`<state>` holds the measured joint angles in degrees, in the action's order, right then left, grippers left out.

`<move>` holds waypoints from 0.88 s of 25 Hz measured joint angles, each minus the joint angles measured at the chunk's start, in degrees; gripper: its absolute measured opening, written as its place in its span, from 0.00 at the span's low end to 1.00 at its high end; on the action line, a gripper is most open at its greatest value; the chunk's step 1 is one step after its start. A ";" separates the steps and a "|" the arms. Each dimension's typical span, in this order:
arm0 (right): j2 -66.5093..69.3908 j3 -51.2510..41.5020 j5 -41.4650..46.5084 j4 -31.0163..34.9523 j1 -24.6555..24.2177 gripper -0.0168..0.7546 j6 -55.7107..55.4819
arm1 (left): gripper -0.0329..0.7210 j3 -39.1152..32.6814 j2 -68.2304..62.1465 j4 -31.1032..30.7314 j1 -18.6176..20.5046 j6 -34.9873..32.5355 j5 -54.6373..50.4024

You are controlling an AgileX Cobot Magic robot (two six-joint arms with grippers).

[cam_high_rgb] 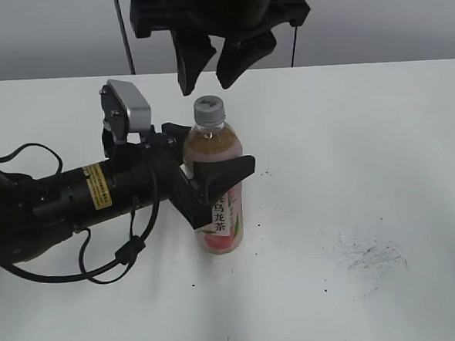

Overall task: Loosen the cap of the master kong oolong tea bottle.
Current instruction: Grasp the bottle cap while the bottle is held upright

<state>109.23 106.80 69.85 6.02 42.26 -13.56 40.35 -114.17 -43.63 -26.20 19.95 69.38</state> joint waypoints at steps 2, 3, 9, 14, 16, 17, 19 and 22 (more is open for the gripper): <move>0.06 -0.21 0.00 0.13 0.00 0.47 -0.06 | 0.63 0.00 0.00 0.00 0.00 0.00 0.00; 0.12 -0.44 0.00 0.13 0.00 0.47 -0.06 | 0.63 0.00 0.00 0.00 0.00 0.00 0.00; 1.51 -0.80 0.10 0.26 0.05 0.47 -0.10 | 0.63 0.00 0.00 0.00 0.00 0.00 0.00; 2.32 -0.81 0.10 0.25 0.05 0.47 -0.17 | 0.63 0.00 0.00 0.00 0.00 0.00 0.00; 2.44 -0.81 0.10 0.25 0.05 0.47 -0.17 | 0.63 0.00 0.00 0.05 0.00 0.00 0.00; 2.57 -0.81 0.10 0.25 0.05 0.47 -0.17 | 0.63 0.00 0.00 0.05 0.00 0.00 0.00; 2.84 -0.81 0.10 0.25 0.05 0.47 -0.17 | 0.63 0.00 0.00 0.05 0.00 0.00 0.00; 3.15 -0.81 0.10 0.31 0.05 0.47 -0.17 | 0.63 0.00 0.00 0.05 0.00 0.00 0.00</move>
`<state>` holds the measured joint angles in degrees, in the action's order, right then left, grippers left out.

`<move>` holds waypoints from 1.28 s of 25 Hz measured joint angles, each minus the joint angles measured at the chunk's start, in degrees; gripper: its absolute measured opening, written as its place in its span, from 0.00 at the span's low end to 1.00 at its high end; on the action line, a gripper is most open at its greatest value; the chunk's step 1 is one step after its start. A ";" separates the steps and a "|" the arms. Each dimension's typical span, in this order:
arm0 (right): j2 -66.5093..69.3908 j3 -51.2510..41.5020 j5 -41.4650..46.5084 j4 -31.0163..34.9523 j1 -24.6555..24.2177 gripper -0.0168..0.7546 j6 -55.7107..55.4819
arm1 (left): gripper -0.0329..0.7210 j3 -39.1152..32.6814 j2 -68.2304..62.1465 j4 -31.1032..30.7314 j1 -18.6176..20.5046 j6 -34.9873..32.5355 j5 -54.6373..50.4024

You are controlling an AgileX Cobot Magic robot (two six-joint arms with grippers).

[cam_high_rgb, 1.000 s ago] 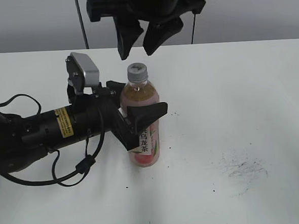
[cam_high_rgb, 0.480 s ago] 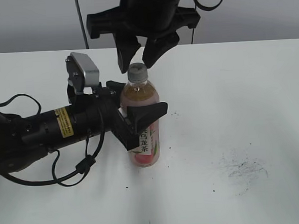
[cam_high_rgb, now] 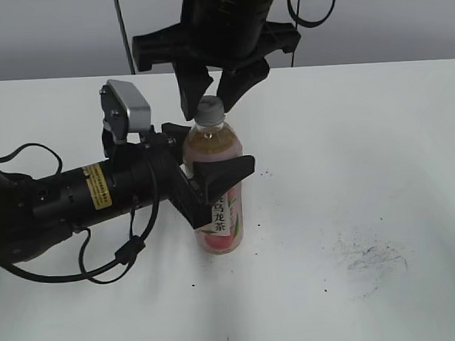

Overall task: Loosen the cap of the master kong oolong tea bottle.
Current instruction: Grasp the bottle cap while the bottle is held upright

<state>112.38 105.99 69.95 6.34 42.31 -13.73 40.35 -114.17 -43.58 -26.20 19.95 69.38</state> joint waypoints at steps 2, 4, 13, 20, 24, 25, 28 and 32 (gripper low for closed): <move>0.06 0.00 0.00 0.00 0.00 0.44 0.00 | 0.63 0.00 0.00 0.00 0.00 0.06 0.00; 0.06 0.00 0.07 0.00 0.00 0.40 0.00 | 0.63 0.00 0.00 0.00 0.00 0.06 0.00; 0.06 0.00 0.14 0.72 -0.12 0.39 7.33 | 0.63 0.00 0.00 0.00 0.00 0.06 0.00; 0.06 0.00 0.14 1.07 -0.12 0.39 22.58 | 0.63 0.00 0.00 0.06 0.00 0.01 0.00; 0.06 -0.05 0.14 1.19 -0.12 0.38 31.68 | 0.63 0.00 0.00 0.17 0.00 0.01 0.00; 0.06 -0.11 0.14 1.23 -0.12 0.38 34.56 | 0.63 0.00 0.00 0.17 0.00 0.01 0.00; 0.06 -0.11 0.14 1.40 -0.12 0.38 42.23 | 0.63 0.00 0.00 0.29 0.00 0.01 0.00; 0.06 -0.11 0.14 1.65 -0.12 0.38 50.26 | 0.63 0.00 0.00 0.46 0.00 0.01 0.00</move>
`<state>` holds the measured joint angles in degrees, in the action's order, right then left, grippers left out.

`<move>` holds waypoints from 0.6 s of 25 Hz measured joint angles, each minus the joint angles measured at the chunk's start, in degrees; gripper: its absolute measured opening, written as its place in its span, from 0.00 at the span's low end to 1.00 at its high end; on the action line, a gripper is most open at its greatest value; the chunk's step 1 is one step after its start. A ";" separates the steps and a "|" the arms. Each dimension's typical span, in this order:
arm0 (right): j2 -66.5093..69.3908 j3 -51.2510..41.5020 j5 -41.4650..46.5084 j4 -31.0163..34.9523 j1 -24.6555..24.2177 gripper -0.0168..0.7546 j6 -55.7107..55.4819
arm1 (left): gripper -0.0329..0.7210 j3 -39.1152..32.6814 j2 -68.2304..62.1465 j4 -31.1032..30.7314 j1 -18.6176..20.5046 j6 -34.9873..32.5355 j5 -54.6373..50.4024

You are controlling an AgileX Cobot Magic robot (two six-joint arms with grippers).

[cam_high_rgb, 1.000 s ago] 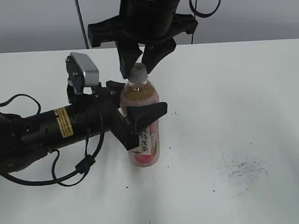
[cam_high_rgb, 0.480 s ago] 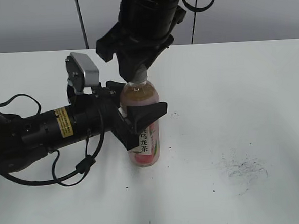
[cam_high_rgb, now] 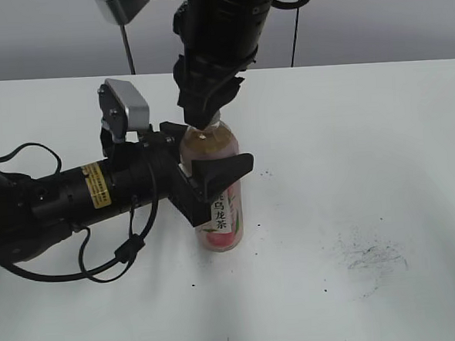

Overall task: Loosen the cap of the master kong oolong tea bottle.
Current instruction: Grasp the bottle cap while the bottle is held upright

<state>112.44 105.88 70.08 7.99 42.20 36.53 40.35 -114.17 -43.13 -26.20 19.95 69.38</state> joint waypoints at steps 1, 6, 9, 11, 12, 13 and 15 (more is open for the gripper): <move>0.00 0.00 0.00 0.17 0.00 0.38 2.03 | 0.63 0.00 0.00 0.00 0.00 0.00 0.00; 0.00 0.00 0.00 0.59 0.00 0.38 15.32 | 0.63 0.00 0.00 0.11 0.00 -0.03 0.06; 0.00 0.00 0.00 0.64 0.00 0.38 23.51 | 0.63 0.00 0.00 0.11 0.00 -0.11 0.12; 0.00 0.00 0.06 0.33 0.00 0.38 27.87 | 0.63 0.00 0.00 0.11 0.00 -0.11 0.12; 0.00 0.00 0.10 -0.08 0.00 0.38 30.22 | 0.63 0.00 0.00 0.11 0.00 -0.11 0.07; 0.00 0.00 0.17 -0.37 0.00 0.38 32.58 | 0.63 0.00 0.00 -0.04 0.00 -0.22 0.07; 0.00 0.00 0.26 -0.41 0.06 0.38 37.85 | 0.63 0.00 0.00 -0.55 0.00 -0.22 0.07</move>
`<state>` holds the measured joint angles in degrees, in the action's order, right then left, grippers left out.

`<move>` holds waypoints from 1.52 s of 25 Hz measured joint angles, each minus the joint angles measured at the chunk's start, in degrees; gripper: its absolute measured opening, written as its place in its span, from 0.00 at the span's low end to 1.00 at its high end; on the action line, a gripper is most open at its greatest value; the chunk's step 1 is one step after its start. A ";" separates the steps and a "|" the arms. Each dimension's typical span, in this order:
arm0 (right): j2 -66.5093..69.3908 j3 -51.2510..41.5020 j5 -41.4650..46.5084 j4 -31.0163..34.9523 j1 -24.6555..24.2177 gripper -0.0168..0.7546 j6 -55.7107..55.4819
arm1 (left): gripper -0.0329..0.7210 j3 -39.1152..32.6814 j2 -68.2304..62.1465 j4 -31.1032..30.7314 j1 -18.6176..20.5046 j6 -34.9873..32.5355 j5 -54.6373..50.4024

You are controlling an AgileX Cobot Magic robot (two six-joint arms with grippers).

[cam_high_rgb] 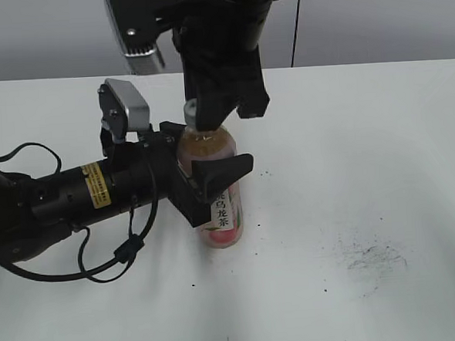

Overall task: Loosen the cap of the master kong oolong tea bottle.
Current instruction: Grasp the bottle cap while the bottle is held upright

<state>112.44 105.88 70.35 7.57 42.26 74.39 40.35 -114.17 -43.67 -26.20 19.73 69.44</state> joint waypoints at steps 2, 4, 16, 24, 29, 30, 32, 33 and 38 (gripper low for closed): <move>-0.06 0.00 0.16 0.06 0.00 0.38 6.40 | 0.63 0.00 0.00 -0.28 0.00 0.00 0.00; -0.06 0.00 0.16 0.06 0.00 0.38 12.46 | 0.63 0.00 0.00 -0.40 0.00 -0.06 0.00; -0.19 0.05 -0.20 0.01 0.11 0.38 45.46 | 0.63 0.04 0.00 -0.59 0.00 -0.19 0.00; -0.10 0.05 -0.23 -0.62 0.13 0.66 5.54 | 0.63 0.32 0.00 -1.33 0.00 -0.25 -0.13; 0.00 0.05 -0.23 -1.27 0.20 0.73 -25.24 | 0.63 0.46 0.00 -1.56 0.00 -0.25 -0.13; 0.00 0.05 -0.23 -1.33 0.20 0.73 -31.11 | 0.63 0.46 0.00 -1.56 0.00 -0.25 -0.13; 0.00 0.05 -0.23 -1.33 0.20 0.70 -40.92 | 0.63 0.46 0.00 -1.62 0.00 -0.25 -0.13; 0.00 0.05 -0.23 -1.33 0.20 0.68 -46.01 | 0.63 0.46 0.00 -1.62 0.00 -0.25 -0.13; 0.00 0.05 -0.23 -1.27 0.20 0.62 -66.34 | 0.63 0.46 0.00 -1.66 0.00 -0.25 -0.13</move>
<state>112.44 105.94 70.12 6.30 42.46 8.05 40.81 -114.17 -45.34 -26.20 19.48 69.31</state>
